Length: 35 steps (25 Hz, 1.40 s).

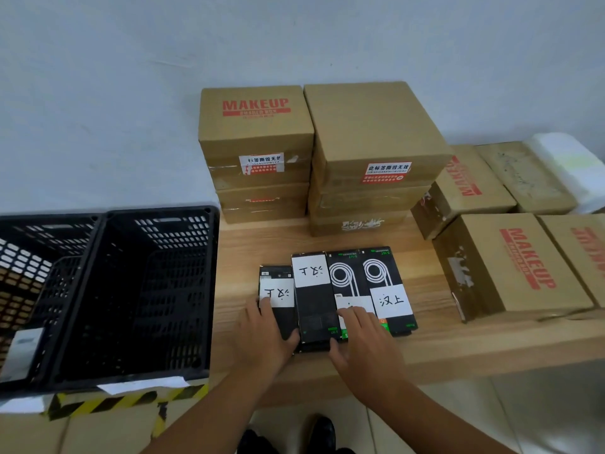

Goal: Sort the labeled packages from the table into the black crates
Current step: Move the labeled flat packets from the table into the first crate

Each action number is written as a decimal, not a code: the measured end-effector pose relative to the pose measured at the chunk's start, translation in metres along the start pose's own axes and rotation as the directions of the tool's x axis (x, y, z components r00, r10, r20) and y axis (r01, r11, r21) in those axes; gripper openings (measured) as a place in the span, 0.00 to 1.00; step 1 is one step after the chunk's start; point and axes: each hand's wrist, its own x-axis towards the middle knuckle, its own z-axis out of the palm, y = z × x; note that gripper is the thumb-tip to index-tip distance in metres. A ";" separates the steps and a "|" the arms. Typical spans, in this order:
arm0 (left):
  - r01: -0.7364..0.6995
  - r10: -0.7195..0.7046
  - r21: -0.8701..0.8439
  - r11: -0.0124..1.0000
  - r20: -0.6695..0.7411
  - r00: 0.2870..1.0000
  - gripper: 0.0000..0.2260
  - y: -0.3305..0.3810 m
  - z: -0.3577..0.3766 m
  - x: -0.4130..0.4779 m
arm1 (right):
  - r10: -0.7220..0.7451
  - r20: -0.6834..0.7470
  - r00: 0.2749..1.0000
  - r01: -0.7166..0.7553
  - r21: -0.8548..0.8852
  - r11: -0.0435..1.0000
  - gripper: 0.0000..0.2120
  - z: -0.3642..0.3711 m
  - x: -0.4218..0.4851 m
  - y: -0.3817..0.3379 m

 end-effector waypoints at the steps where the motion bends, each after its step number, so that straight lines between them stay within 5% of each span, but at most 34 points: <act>1: 0.015 -0.015 -0.038 0.999 0.001 1.000 0.37 0.000 0.002 -0.001 | 0.002 0.004 1.000 -0.002 -0.010 1.000 0.19 0.000 0.001 0.001; 11: 0.092 -0.089 -0.042 0.995 0.060 0.994 0.42 -0.003 0.002 0.004 | -0.012 -0.001 1.000 0.012 -0.043 0.999 0.18 0.008 0.010 -0.003; 16: 0.161 -0.157 -0.279 0.946 0.038 0.987 0.33 -0.018 -0.028 -0.003 | 0.018 0.036 0.999 -0.018 0.000 1.000 0.21 0.005 0.009 -0.011; 18: 0.183 -0.176 -0.520 0.834 0.063 0.982 0.23 -0.023 -0.049 -0.011 | 0.042 0.066 0.997 -0.045 0.038 0.998 0.22 -0.003 0.007 -0.018; 21: 0.289 -0.173 -0.813 0.506 0.233 0.957 0.20 -0.012 -0.085 -0.025 | 0.083 0.123 0.989 -0.110 0.233 0.966 0.24 -0.025 0.012 -0.030; 24: 0.283 -0.051 -0.898 0.337 0.282 0.958 0.12 0.007 -0.111 -0.036 | 0.124 0.256 0.959 -0.236 0.471 0.850 0.28 -0.045 0.022 -0.042; 30: 0.254 0.134 -0.934 0.251 0.293 0.947 0.11 0.027 -0.136 -0.050 | 0.069 0.513 0.856 -0.502 0.790 0.353 0.20 -0.067 0.020 -0.057; 35: 0.331 0.087 -0.896 0.294 0.370 0.925 0.14 0.033 -0.137 -0.059 | 0.102 0.422 0.901 -0.433 0.855 0.285 0.15 -0.069 0.013 -0.067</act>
